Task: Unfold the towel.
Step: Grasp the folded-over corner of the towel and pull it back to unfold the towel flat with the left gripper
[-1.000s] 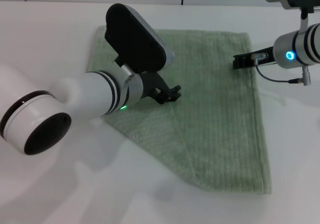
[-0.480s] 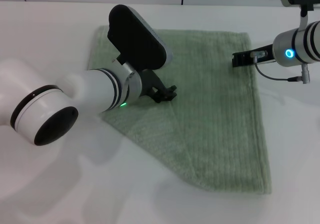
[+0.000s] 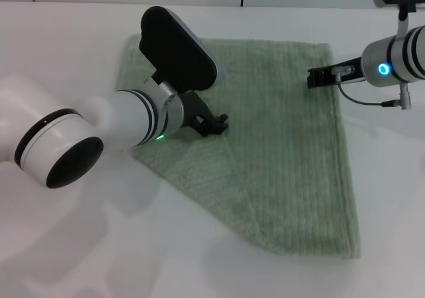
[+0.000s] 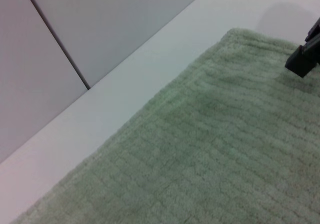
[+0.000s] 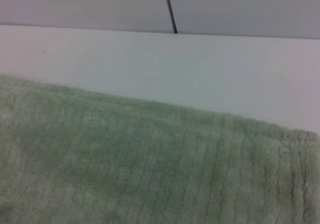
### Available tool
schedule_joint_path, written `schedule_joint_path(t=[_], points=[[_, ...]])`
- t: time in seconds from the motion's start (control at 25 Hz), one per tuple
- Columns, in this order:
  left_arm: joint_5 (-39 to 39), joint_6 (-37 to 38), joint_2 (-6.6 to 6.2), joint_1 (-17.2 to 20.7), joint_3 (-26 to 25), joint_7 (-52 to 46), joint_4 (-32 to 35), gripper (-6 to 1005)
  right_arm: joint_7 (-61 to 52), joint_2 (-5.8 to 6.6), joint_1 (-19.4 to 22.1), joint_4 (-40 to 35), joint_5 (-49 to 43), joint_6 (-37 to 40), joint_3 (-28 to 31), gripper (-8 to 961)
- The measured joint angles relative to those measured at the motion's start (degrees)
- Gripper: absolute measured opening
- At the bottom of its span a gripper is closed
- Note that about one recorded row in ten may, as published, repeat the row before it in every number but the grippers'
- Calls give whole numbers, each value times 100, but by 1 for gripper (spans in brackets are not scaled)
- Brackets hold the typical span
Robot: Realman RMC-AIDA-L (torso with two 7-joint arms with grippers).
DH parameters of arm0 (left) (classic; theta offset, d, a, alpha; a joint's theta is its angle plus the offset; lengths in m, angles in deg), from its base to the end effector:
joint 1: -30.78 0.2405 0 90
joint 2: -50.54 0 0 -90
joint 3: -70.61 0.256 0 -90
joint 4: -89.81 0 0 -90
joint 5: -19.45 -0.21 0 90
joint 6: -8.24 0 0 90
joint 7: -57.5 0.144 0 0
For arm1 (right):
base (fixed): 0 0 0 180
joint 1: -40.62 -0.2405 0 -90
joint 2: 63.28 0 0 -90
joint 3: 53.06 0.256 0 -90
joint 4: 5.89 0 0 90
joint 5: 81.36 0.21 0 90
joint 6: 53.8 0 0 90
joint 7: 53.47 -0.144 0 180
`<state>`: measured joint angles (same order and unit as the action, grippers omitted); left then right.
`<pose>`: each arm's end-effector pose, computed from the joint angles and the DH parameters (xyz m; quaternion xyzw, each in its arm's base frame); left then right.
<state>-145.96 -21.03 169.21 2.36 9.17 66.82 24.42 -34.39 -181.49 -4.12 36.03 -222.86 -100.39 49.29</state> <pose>-0.1791 0.3637 -0.1088 -0.9166 -0.1505 0.0630 0.3650 0.2176 0.4354 -0.0437 -0.8122 0.4922 -0.0067 0.3132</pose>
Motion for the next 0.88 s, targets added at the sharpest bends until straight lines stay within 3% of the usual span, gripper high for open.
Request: schedule_joint_path(t=[0.84, 0.88], points=[[1, -514, -5, -235, 1, 55, -28, 681, 3, 0, -4, 54, -9, 32, 18, 2], [1, -514, -5, -235, 1, 55, -28, 635, 3, 0, -4, 54, -9, 32, 18, 2]])
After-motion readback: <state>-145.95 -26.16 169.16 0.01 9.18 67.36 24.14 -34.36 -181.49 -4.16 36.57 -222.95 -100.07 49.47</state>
